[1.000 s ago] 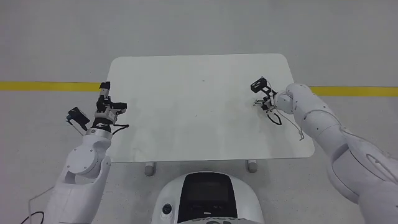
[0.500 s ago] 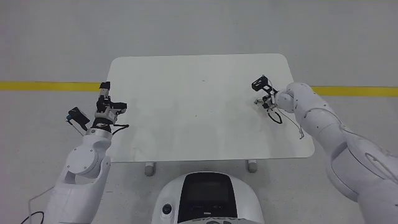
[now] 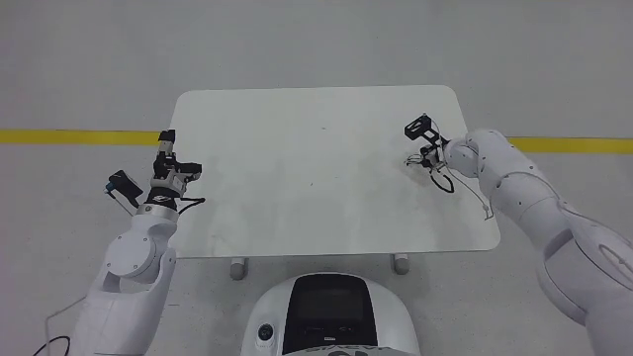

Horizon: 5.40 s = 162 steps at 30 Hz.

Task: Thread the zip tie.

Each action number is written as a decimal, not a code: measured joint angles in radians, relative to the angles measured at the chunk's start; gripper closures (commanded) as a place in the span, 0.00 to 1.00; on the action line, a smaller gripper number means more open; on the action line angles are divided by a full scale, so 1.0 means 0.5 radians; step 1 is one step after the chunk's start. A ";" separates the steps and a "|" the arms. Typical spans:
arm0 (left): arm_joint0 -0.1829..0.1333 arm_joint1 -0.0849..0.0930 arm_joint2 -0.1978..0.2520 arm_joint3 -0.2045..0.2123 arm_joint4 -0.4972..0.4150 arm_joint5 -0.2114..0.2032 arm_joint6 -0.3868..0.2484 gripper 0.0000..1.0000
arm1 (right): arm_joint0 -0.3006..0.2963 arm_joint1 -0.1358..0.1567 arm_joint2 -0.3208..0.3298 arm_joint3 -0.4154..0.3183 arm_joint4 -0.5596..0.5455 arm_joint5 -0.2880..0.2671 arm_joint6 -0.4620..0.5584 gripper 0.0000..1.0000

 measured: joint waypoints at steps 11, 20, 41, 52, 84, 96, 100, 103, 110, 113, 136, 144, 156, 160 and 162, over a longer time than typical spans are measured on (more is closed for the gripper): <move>0.000 0.000 0.000 0.000 0.000 0.000 0.000 0.00 | -0.085 0.218 0.097 -0.338 -0.055 0.000 -0.039 1.00; 0.000 0.000 0.000 0.000 0.000 0.000 0.000 0.00 | -0.220 0.401 0.244 -0.659 -0.033 0.000 -0.075 1.00; 0.000 0.000 0.000 0.000 0.000 0.000 0.000 0.00 | -0.328 0.758 0.193 -1.202 0.478 0.000 -0.158 1.00; 0.000 0.000 0.000 0.000 0.000 0.000 0.000 0.00 | -0.391 0.755 0.274 -1.241 0.836 0.000 -0.105 1.00; 0.000 0.000 0.000 0.000 0.000 0.000 0.000 0.00 | -0.386 0.710 0.436 -1.116 1.610 0.023 0.392 1.00; 0.049 0.009 0.194 -0.161 0.833 0.024 0.092 0.00 | -0.429 0.659 0.542 -1.133 1.907 0.274 0.498 1.00; 0.052 0.003 0.323 -0.207 1.149 0.060 0.122 0.00 | -0.412 0.622 0.560 -1.088 2.045 0.365 0.533 1.00; 0.055 0.002 0.344 -0.211 1.205 0.048 0.122 0.00 | -0.408 0.616 0.564 -1.075 2.055 0.369 0.521 1.00; 0.040 0.004 0.375 -0.227 1.290 0.029 0.107 0.00 | -0.421 0.615 0.567 -1.087 2.052 0.367 0.506 1.00; 0.010 0.005 0.467 -0.262 1.543 0.010 0.062 0.00 | -0.445 0.608 0.591 -1.114 2.062 0.393 0.489 1.00; -0.490 -0.065 1.211 -0.131 2.467 0.124 -0.277 0.00 | -0.414 0.523 0.649 -0.999 2.249 0.580 0.545 1.00; -0.543 -0.070 1.373 -0.128 3.008 0.197 -0.299 0.00 | -0.433 0.496 0.702 -1.042 2.260 0.768 0.430 1.00; -0.705 -0.116 1.646 -0.022 3.665 0.390 -0.415 0.00 | -0.417 0.465 0.727 -1.011 2.371 0.888 0.534 1.00; -0.710 -0.114 1.660 -0.010 3.710 0.354 -0.408 0.00 | -0.442 0.456 0.743 -1.026 2.407 0.934 0.502 1.00; -0.726 -0.109 1.691 0.012 3.876 0.298 -0.412 0.00 | -0.441 0.446 0.760 -1.024 2.462 0.993 0.522 1.00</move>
